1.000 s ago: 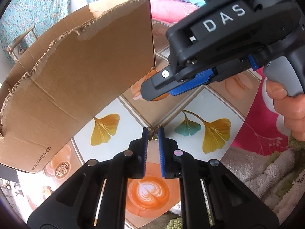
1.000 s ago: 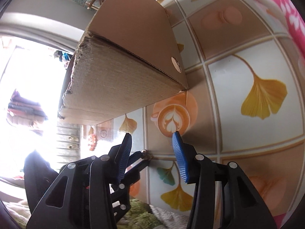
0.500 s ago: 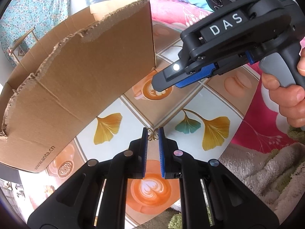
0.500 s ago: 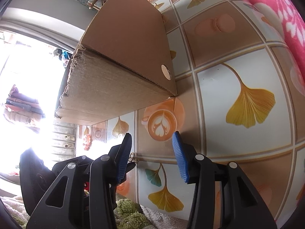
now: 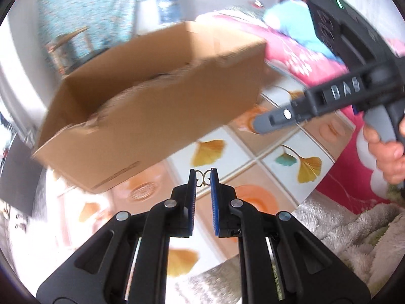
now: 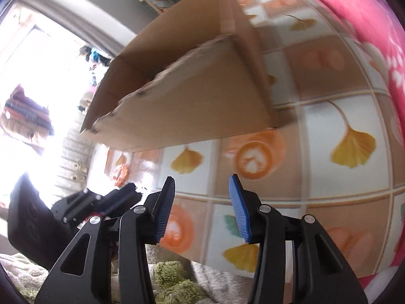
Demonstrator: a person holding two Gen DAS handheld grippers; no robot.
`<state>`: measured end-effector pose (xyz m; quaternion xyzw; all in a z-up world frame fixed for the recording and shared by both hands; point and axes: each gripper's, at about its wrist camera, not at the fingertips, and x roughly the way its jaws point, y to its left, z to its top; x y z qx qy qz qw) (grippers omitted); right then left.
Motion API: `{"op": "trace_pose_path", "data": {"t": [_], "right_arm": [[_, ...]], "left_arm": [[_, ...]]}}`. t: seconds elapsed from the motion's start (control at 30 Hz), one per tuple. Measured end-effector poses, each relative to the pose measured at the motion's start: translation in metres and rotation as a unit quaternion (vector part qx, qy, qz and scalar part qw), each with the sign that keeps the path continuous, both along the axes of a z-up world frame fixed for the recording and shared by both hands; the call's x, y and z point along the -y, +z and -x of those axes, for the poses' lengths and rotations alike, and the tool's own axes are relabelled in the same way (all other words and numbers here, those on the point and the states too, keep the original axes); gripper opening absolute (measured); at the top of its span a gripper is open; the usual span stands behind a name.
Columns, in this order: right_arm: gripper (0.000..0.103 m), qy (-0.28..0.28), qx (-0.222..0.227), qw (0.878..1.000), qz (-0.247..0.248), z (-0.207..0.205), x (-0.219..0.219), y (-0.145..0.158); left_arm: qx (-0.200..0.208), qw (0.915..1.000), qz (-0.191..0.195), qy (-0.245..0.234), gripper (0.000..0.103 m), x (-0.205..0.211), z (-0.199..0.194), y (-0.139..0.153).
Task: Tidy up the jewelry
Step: 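Carry the gold earring to the box with the left tool while the right tool grasps the pink bracelet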
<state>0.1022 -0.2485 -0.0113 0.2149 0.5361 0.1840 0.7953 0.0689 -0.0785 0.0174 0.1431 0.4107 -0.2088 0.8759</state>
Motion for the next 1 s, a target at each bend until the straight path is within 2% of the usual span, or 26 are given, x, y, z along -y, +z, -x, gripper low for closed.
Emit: {"op": "trace_pose_path", "data": {"t": [0.17, 0.3, 0.47, 0.53, 0.6, 0.73, 0.8, 0.9, 0.93, 1.0], "right_arm": [[0.044, 0.032, 0.018, 0.999, 0.006, -0.001, -0.032, 0.005], [0.044, 0.090, 0.062, 0.994, 0.027, -0.001, -0.074, 0.012], [0.044, 0.185, 0.121, 0.975, 0.031, -0.007, -0.151, 0.012], [0.044, 0.223, 0.143, 0.963, 0.042, -0.011, -0.182, 0.008], [0.044, 0.233, 0.146, 0.959, 0.071, -0.019, -0.206, -0.001], [0.044, 0.214, 0.140, 0.962, 0.101, -0.035, -0.223, -0.015], [0.037, 0.223, 0.140, 0.955, 0.133, -0.033, -0.231, -0.020], [0.021, 0.236, 0.165, 0.940, 0.182, -0.026, -0.244, -0.022], [0.010, 0.239, 0.165, 0.937, 0.193, -0.023, -0.244, -0.022], [0.010, 0.236, 0.159, 0.939, 0.190, -0.016, -0.238, -0.019]], "left_arm": [[0.047, 0.9978, 0.014, 0.045, 0.010, -0.042, 0.013, 0.033], [0.072, 0.9947, 0.025, 0.070, 0.010, -0.084, 0.009, 0.052], [0.105, 0.9907, 0.024, 0.084, 0.010, -0.121, 0.004, 0.083], [0.116, 0.9894, 0.018, 0.086, 0.010, -0.127, -0.001, 0.093], [0.126, 0.9880, 0.013, 0.088, 0.010, -0.132, -0.006, 0.101], [0.136, 0.9862, 0.010, 0.094, 0.010, -0.139, -0.011, 0.113], [0.135, 0.9862, 0.013, 0.094, 0.010, -0.140, -0.013, 0.113], [0.130, 0.9868, 0.018, 0.094, 0.010, -0.142, -0.014, 0.110], [0.129, 0.9870, 0.020, 0.094, 0.010, -0.143, -0.014, 0.109], [0.128, 0.9872, 0.022, 0.093, 0.010, -0.142, -0.017, 0.107]]}}
